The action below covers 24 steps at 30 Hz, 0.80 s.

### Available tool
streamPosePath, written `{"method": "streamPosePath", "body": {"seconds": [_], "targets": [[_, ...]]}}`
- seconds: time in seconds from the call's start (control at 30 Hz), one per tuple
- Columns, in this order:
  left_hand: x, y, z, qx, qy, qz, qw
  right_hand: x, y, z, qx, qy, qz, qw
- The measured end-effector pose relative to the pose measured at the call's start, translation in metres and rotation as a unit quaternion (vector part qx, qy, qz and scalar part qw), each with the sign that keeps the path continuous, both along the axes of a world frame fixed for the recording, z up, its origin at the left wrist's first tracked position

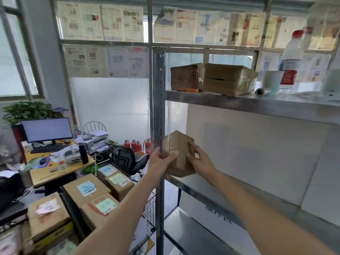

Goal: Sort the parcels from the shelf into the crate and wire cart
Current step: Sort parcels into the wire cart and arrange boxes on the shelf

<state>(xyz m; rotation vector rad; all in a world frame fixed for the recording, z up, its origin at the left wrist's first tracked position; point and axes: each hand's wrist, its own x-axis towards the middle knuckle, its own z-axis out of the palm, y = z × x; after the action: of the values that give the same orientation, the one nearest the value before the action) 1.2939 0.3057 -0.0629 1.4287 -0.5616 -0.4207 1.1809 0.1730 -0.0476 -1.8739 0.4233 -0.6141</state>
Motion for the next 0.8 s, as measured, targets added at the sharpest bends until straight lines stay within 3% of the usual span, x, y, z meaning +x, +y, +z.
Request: {"method": "streamPosePath", "body": {"seconds": [0.17, 0.33, 0.5, 0.63, 0.8], "targets": [[-0.010, 0.063, 0.007, -0.040, 0.021, 0.026, 0.999, -0.009, 0.070, 0.022, 0.029, 0.027, 0.119, 0.992], [-0.014, 0.130, 0.020, -0.111, 0.116, 0.077, 0.984, -0.006, 0.118, 0.025, 0.081, -0.007, 0.185, 0.979], [-0.010, 0.200, 0.019, -0.103, 0.044, 0.107, 0.988, 0.015, 0.163, 0.019, 0.066, -0.016, 0.185, 0.980], [-0.007, 0.247, 0.019, -0.054, -0.019, 0.189, 0.980, 0.030, 0.204, 0.022, 0.104, -0.048, 0.189, 0.975], [-0.002, 0.297, 0.024, -0.057, 0.007, 0.207, 0.977, 0.053, 0.248, 0.021, 0.116, -0.038, 0.224, 0.967]]}}
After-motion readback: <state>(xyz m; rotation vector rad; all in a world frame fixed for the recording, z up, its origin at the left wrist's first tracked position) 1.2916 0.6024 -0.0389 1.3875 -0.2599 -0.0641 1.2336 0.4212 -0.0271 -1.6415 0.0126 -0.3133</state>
